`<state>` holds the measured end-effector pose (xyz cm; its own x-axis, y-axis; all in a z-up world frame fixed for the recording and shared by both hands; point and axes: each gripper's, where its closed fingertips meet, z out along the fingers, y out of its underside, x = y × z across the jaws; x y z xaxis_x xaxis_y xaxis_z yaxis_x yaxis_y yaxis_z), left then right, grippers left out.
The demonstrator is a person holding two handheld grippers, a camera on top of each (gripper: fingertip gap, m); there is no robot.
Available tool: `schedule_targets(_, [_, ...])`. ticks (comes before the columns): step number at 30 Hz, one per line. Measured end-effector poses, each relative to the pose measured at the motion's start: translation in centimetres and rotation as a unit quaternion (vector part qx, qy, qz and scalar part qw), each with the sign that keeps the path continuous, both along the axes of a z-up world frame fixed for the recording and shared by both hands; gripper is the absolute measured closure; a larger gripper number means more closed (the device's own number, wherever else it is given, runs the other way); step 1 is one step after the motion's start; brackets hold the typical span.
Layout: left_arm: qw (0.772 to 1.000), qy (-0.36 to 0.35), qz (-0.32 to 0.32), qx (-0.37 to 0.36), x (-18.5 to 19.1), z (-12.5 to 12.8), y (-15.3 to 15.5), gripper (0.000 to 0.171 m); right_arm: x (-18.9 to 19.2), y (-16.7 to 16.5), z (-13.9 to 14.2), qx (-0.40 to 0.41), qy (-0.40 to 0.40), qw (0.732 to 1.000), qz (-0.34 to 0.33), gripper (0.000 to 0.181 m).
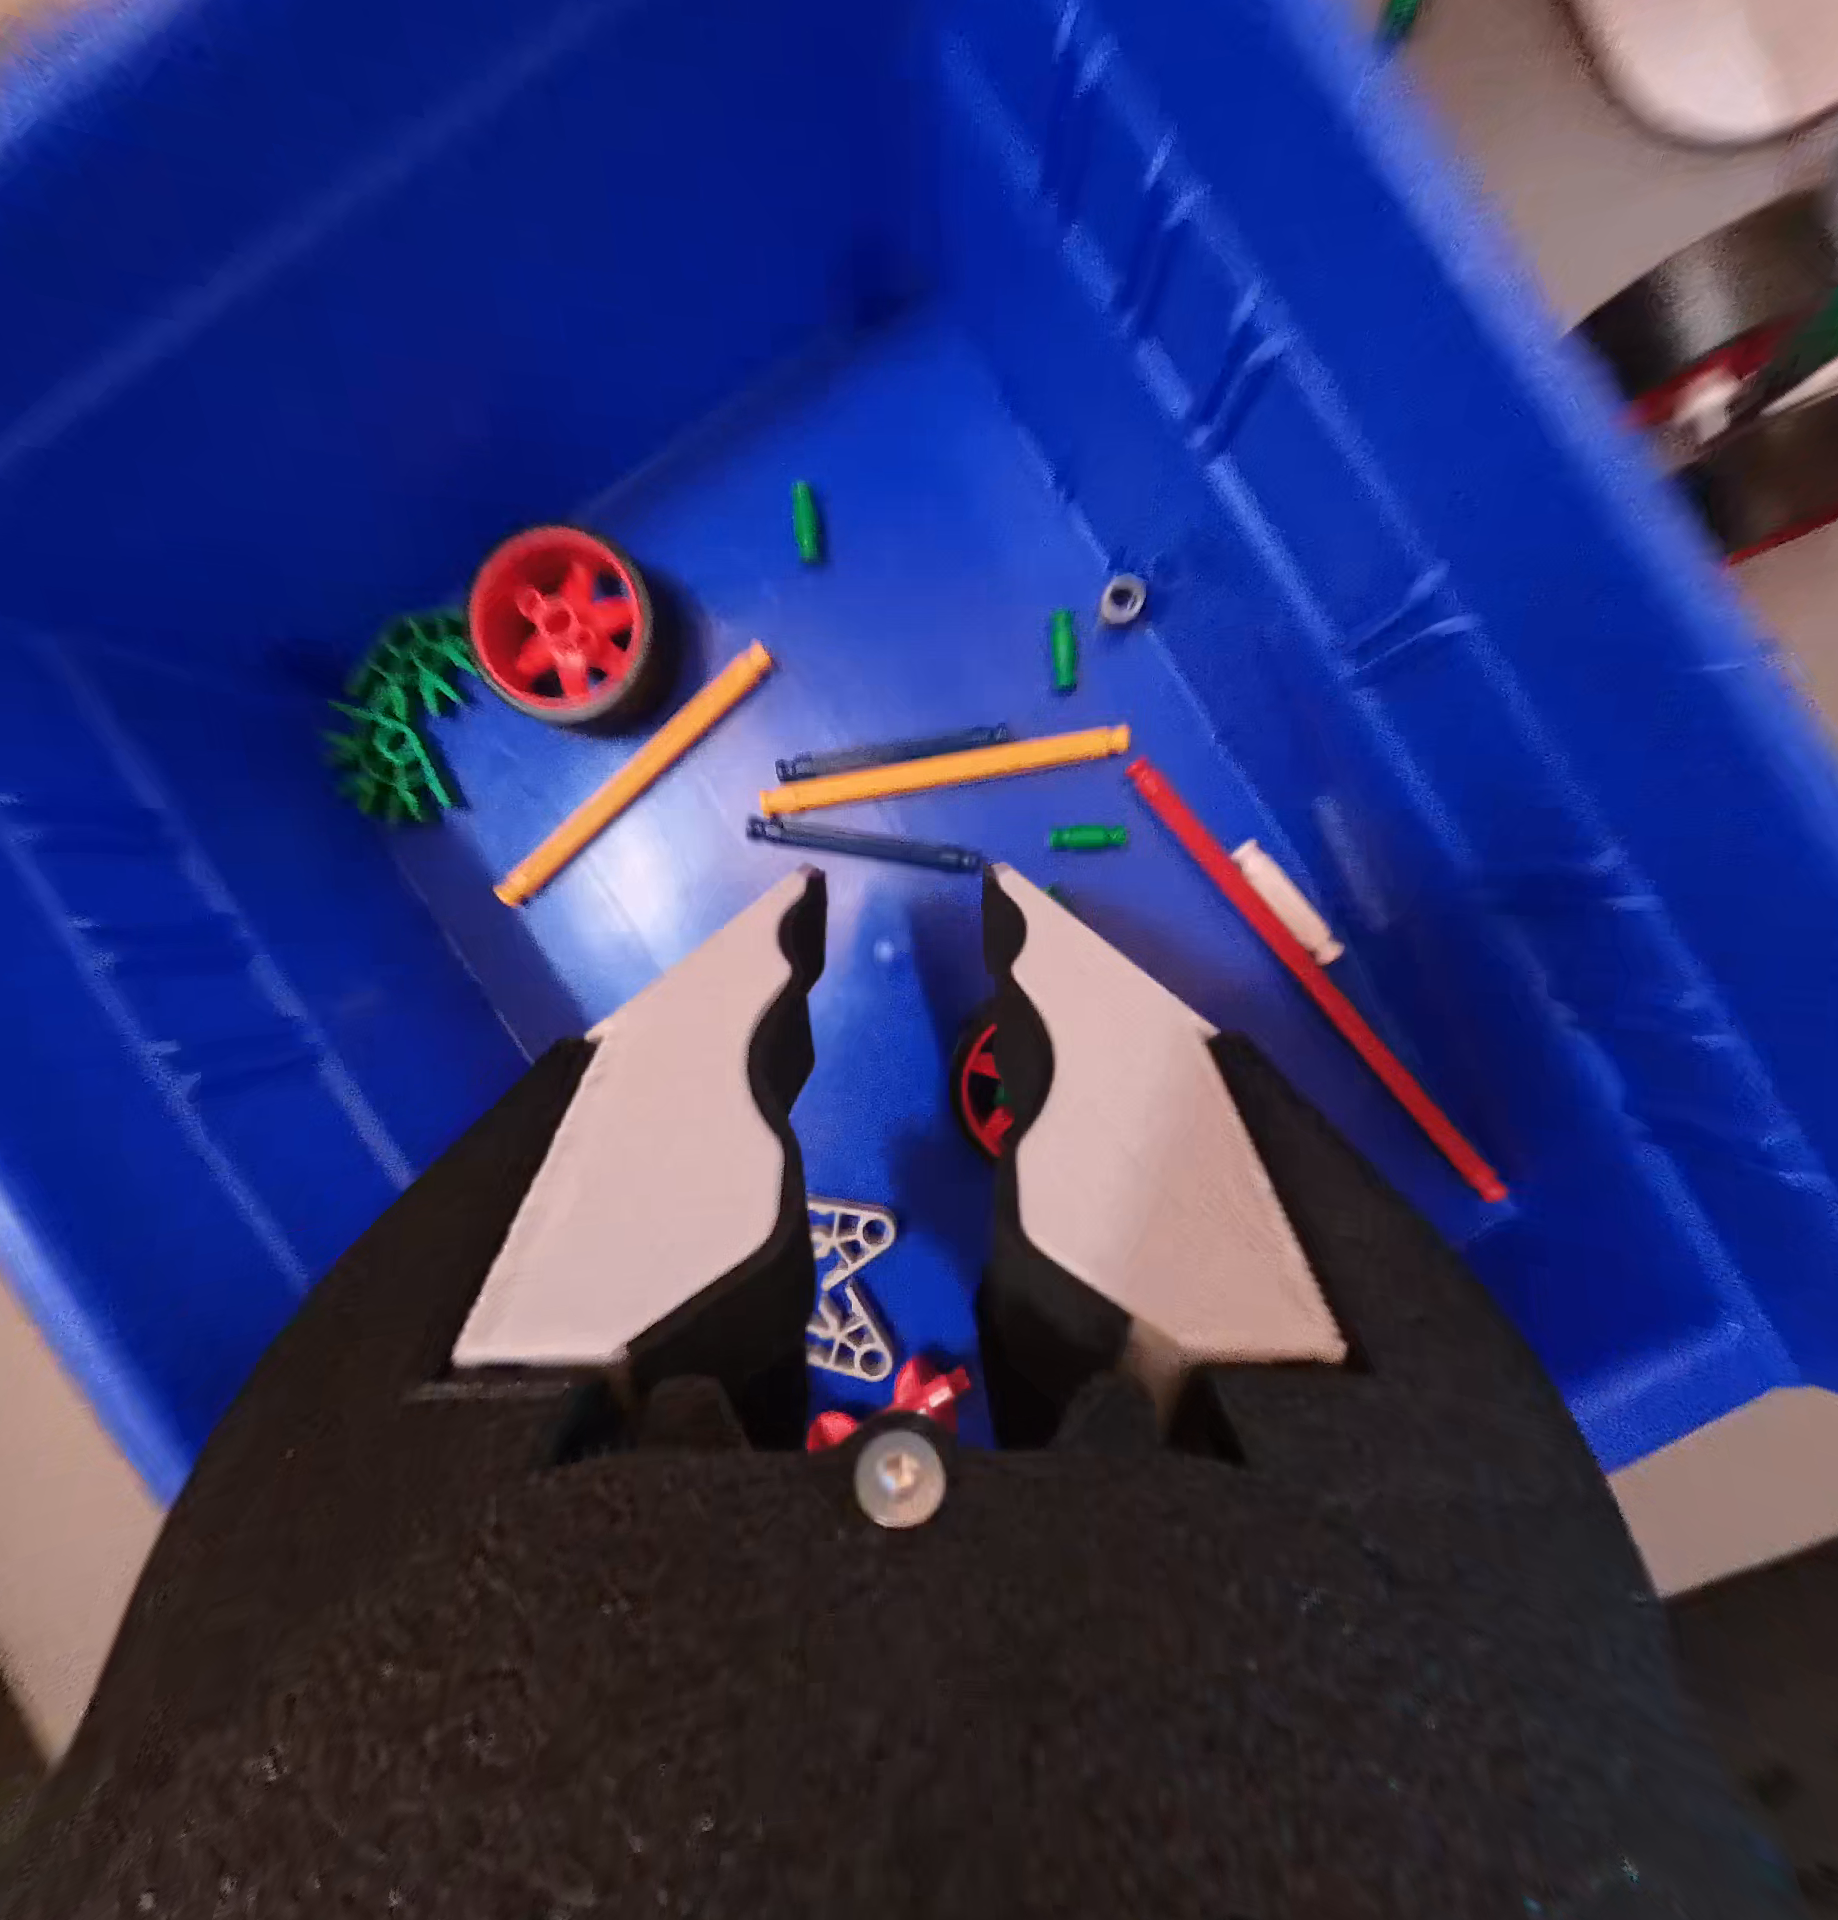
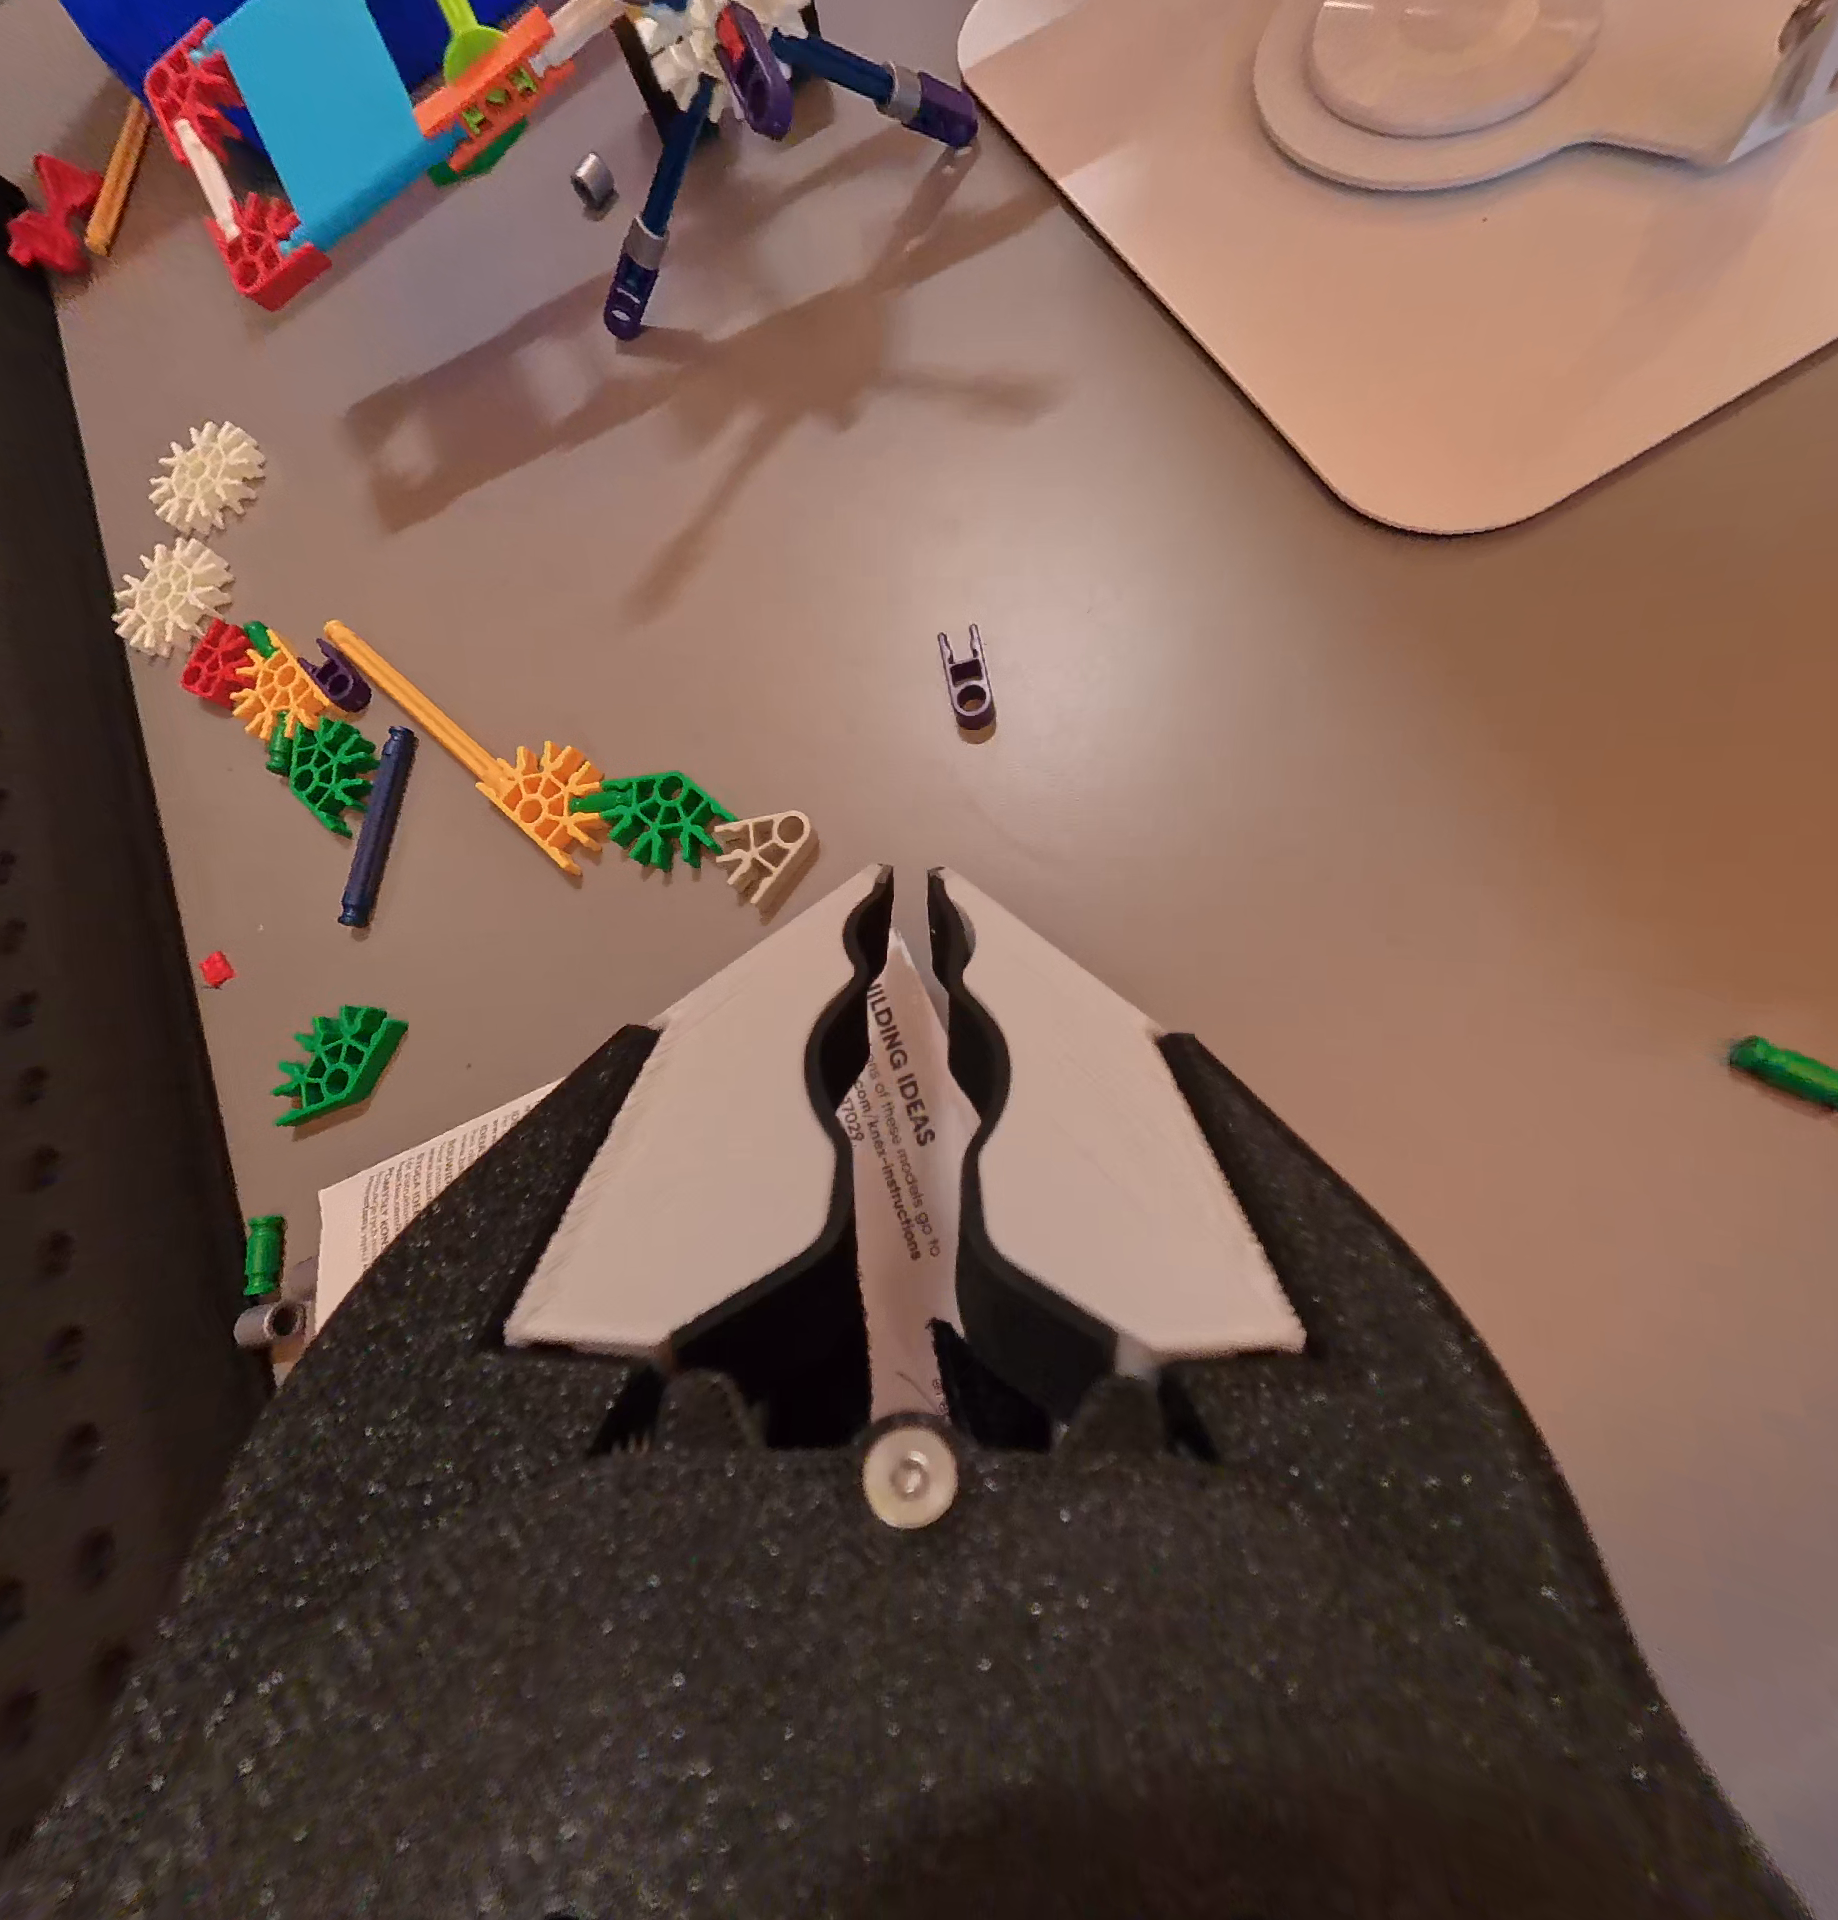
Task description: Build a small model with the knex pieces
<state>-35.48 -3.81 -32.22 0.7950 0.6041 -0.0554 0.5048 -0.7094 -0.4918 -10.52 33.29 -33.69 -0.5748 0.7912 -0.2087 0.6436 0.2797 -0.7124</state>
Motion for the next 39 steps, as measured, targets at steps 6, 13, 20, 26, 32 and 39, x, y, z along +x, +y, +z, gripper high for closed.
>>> schedule_targets(6, [0.998,-0.048,0.038,0.004,-1.2,-2.4,0.2,0.140,0.2,0.0,0.7,-0.010,0.019,1.000,0.007,0.175])
schedule_targets(13, [0.996,-0.055,0.059,-0.031,-1.9,-3.8,-0.1,0.146,0.7,0.1,1.4,0.001,0.039,0.999,0.017,0.175])
schedule_targets(20, [0.998,-0.035,0.051,-0.027,-2.0,-3.8,-0.3,0.167,1.1,0.2,2.0,0.018,0.054,0.998,0.018,0.175])
schedule_targets(26, [0.999,-0.012,0.032,-0.025,-1.7,-3.3,-0.3,0.167,1.2,0.5,2.5,0.022,0.063,0.998,0.013,0.175])
schedule_targets(32, [1.000,0.006,0.010,0.020,-1.1,-1.0,0.4,0.167,1.3,0.5,2.8,0.023,0.068,0.997,0.013,0.175])
schedule_targets(39, [0.996,0.011,-0.002,0.089,-0.4,2.0,0.8,0.167,1.4,0.4,2.7,0.026,0.069,0.997,0.016,0.174])
